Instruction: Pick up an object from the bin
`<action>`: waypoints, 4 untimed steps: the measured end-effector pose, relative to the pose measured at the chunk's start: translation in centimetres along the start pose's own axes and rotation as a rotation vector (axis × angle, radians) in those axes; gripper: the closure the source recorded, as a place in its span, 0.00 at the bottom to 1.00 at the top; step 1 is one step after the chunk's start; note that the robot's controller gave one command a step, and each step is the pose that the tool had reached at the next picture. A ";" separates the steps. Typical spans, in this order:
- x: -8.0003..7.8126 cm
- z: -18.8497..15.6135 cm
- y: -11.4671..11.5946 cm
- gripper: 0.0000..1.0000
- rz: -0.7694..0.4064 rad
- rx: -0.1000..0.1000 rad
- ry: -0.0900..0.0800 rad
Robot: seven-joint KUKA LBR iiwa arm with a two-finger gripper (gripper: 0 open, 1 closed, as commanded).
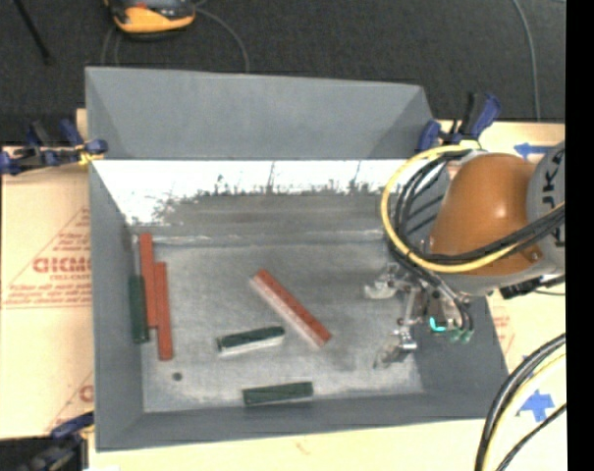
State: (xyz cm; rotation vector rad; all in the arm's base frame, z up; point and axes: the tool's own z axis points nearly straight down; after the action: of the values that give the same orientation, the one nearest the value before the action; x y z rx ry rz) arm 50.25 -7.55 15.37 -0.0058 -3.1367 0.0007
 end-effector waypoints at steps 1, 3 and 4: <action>-0.2 -0.4 0.0 0.00 -0.002 0.001 -0.008; -4.4 7.2 10.6 0.00 -0.228 0.000 -0.012; -4.4 7.2 10.6 0.00 -0.230 0.000 -0.015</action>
Offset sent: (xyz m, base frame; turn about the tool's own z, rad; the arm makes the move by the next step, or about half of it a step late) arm 0.0388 0.1054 -0.0837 -0.2243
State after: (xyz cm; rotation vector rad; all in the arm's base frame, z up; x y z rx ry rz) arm 54.69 3.00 8.13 0.3553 -3.1313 -0.0003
